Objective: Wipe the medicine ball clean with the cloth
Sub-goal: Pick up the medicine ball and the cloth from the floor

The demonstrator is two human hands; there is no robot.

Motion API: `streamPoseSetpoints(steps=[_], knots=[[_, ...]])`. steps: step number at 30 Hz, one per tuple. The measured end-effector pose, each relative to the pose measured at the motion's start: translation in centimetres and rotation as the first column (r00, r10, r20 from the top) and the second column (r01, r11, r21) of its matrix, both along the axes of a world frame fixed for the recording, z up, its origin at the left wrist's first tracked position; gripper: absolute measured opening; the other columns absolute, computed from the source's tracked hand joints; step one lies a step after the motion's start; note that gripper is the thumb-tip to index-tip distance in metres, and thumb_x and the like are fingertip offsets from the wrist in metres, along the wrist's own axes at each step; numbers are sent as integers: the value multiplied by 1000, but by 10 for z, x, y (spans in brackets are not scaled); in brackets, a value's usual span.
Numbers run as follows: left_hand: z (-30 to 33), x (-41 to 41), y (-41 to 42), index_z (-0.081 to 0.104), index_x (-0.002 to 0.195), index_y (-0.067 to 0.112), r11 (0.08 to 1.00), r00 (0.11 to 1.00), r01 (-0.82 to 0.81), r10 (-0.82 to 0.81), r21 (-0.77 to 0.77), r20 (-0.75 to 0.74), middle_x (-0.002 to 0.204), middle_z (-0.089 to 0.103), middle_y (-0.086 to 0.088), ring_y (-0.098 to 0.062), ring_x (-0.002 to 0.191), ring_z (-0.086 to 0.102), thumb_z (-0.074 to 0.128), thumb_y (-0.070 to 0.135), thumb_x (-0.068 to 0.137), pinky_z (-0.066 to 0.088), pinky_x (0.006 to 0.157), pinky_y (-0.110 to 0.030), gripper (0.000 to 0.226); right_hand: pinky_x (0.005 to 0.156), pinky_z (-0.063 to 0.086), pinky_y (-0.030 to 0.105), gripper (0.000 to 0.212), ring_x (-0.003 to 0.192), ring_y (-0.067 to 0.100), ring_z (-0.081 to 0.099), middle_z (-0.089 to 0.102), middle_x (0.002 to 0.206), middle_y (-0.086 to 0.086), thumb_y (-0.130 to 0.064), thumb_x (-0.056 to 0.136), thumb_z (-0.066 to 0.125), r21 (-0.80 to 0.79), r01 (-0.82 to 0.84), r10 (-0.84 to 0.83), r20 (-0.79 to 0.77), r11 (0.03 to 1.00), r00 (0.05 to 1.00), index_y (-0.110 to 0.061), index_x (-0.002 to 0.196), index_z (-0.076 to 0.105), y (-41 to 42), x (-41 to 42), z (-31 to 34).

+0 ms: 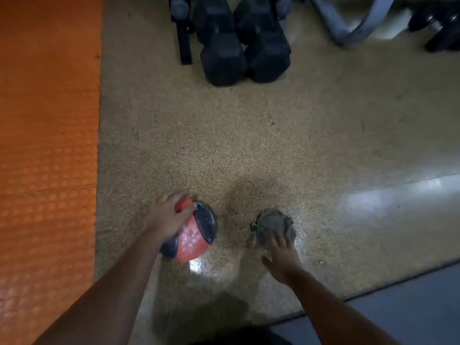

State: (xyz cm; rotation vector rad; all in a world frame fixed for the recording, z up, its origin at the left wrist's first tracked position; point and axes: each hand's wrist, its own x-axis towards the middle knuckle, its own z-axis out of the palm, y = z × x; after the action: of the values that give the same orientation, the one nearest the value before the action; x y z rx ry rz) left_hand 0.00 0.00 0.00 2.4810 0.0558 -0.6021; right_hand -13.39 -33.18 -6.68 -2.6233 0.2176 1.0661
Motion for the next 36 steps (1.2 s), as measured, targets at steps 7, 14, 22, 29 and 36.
streamPoseSetpoints(steps=[7,14,22,29,36], knots=[[-47,-17,-29,55,145,50,967,979,-151,118,206,165,152,51,16,-22,134,55,59,82,78,54,98,-43,74,120,3,68,80,156,44,-14,-15,172,-4,-73,91,31,-81,-166,178,170,983,969,-49,161,1,-30,25,-80],[-50,-26,-35,62,138,44,956,967,-170,115,238,228,147,55,12,-24,132,56,57,79,76,58,90,-51,71,91,50,61,59,116,51,50,49,152,11,-33,87,47,47,85,-96,340,995,935,-28,146,46,-56,-37,-92],[-49,-35,-49,66,138,30,948,955,-133,44,291,294,149,58,3,-28,130,58,60,65,76,54,96,-47,72,122,16,63,68,152,40,30,41,162,5,-43,85,51,-57,194,-146,463,979,874,-20,149,54,-65,-89,-119],[-51,-40,-60,64,142,31,920,959,-119,9,374,283,150,56,-1,-30,134,53,64,65,79,51,99,-49,72,123,17,63,68,152,39,31,42,162,4,-44,86,52,-76,225,-145,561,971,815,-22,150,54,-66,-95,-132],[-52,-41,-68,69,135,31,918,943,-148,19,368,331,144,59,1,-28,131,53,67,63,78,51,99,-48,65,120,20,67,68,153,40,28,39,163,5,-44,86,50,-83,244,-151,582,966,799,-22,150,53,-64,-96,-136]])
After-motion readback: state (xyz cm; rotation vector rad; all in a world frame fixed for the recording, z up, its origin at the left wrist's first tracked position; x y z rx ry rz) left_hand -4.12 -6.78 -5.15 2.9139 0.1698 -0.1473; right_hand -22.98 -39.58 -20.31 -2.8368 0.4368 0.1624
